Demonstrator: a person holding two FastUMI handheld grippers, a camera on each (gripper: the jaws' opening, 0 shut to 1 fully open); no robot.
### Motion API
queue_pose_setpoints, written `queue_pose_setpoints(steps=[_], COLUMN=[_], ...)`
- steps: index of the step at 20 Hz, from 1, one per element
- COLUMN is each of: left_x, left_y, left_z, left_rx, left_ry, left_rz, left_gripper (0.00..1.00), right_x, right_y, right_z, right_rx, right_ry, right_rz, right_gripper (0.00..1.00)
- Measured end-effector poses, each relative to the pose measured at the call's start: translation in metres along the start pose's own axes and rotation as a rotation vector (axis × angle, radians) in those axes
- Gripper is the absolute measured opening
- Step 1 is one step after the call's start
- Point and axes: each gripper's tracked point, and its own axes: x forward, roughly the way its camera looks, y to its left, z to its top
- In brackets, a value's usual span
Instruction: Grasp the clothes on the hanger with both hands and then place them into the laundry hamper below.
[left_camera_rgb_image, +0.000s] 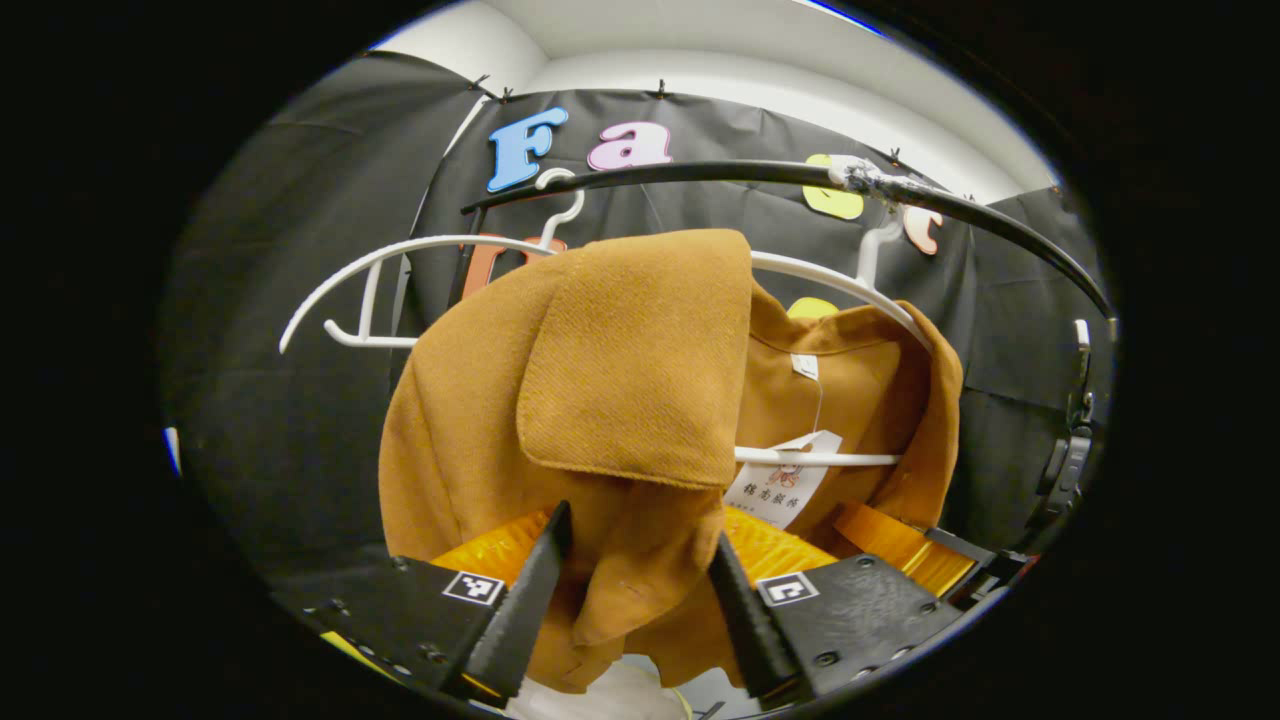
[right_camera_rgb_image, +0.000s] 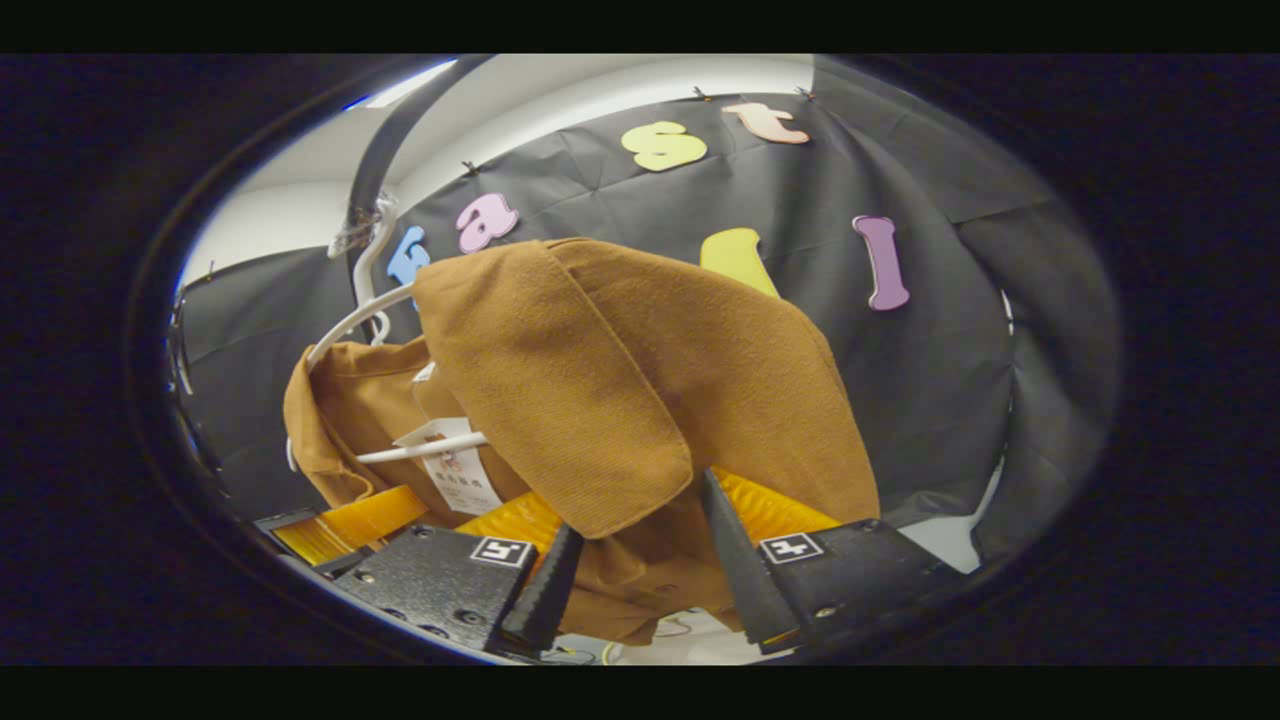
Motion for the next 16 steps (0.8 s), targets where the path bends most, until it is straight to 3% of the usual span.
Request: queue_pose_setpoints(steps=[3,4,5,6,8,9,14,16], left_x=[0.007,0.007,0.009,0.007,0.005,0.004,-0.005,-0.011], left_y=[0.001,0.003,0.002,-0.001,0.008,0.008,0.017,0.022], left_z=[-0.001,-0.001,0.0,0.001,0.005,0.005,0.007,0.015], left_rx=[0.006,0.006,0.001,-0.009,-0.026,-0.048,-0.084,-0.063], left_ry=[-0.006,-0.006,-0.008,-0.008,-0.016,-0.013,-0.006,-0.033], left_rz=[-0.006,-0.009,-0.022,-0.043,-0.042,-0.06,-0.073,-0.066], left_gripper=[0.38,0.27,0.15,0.09,0.1,0.16,0.01,0.05], right_x=[-0.004,-0.005,-0.006,-0.008,-0.011,-0.014,-0.024,-0.026], right_y=[-0.003,-0.001,-0.001,-0.004,-0.015,-0.02,-0.034,-0.041], right_z=[0.004,0.003,0.005,0.007,0.017,0.024,0.052,0.059], right_rx=[0.01,0.013,0.011,0.006,0.0,0.009,0.07,0.08], right_ry=[-0.011,-0.015,-0.017,-0.023,-0.049,-0.07,-0.135,-0.145], right_rz=[0.024,0.038,0.046,0.048,0.03,0.027,0.041,0.032], right_gripper=[0.49,0.36,0.32,0.2,0.15,0.13,0.07,0.07])
